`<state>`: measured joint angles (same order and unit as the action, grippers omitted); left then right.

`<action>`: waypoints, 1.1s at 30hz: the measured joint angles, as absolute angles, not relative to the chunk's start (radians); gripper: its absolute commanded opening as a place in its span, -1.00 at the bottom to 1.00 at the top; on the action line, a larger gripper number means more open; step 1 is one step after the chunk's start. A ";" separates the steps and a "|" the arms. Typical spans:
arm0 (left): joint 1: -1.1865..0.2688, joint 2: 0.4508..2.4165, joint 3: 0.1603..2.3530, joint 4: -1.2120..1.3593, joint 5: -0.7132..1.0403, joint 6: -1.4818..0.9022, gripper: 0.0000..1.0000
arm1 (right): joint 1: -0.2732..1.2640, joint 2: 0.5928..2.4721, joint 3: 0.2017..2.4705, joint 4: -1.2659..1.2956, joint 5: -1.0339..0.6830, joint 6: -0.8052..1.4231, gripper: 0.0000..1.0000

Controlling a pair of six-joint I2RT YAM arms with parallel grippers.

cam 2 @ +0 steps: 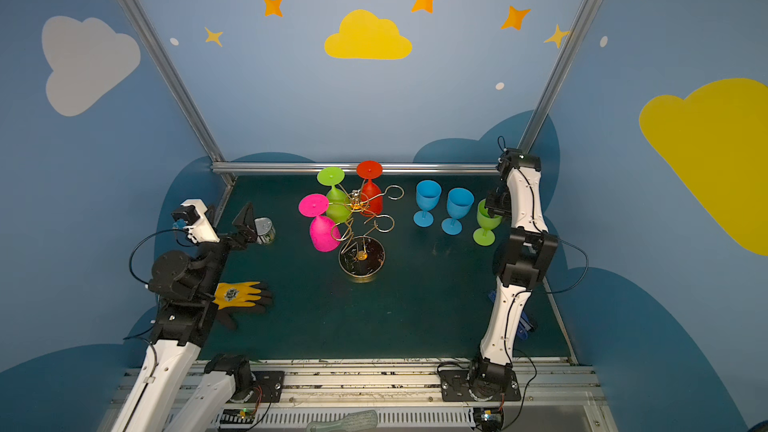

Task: Take the wine glass off the wine glass rack
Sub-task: 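Reach the left gripper to the magenta glass foot while the right gripper approaches the rack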

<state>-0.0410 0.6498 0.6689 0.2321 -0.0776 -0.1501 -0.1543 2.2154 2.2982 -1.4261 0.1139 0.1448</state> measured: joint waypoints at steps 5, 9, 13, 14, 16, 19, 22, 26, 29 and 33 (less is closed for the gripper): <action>-0.039 0.650 0.669 0.233 -0.078 -0.150 0.86 | -0.181 2.207 2.310 -1.423 0.081 0.156 -0.18; -0.039 0.651 0.664 0.233 -0.078 -0.150 0.87 | -0.201 2.182 2.309 -1.414 0.062 0.162 -0.17; -0.034 0.656 0.664 0.233 -0.078 -0.150 0.87 | -0.209 2.130 2.301 -1.395 0.059 0.170 -0.16; -0.033 0.656 0.664 0.233 -0.078 -0.151 0.87 | -0.211 2.110 2.295 -1.388 0.059 0.173 -0.16; -0.032 0.657 0.664 0.233 -0.078 -0.154 0.86 | -0.212 2.063 2.273 -1.371 0.058 0.179 -0.17; -0.027 0.661 0.664 0.233 -0.076 -0.160 0.87 | -0.211 1.979 2.234 -1.346 0.038 0.187 -0.18; -0.023 0.664 0.664 0.233 -0.075 -0.165 0.86 | -0.200 1.861 2.152 -1.298 -0.014 0.201 -0.15; -0.020 0.674 0.664 0.233 -0.071 -0.174 0.86 | -0.135 1.594 1.908 -1.134 -0.118 0.197 0.04; -0.019 0.686 0.664 0.233 -0.054 -0.188 0.85 | -0.059 1.346 1.681 -0.966 -0.158 0.221 0.27; -0.013 0.710 0.678 0.198 0.007 -0.219 0.82 | -0.037 1.155 1.588 -0.867 -0.191 0.237 0.55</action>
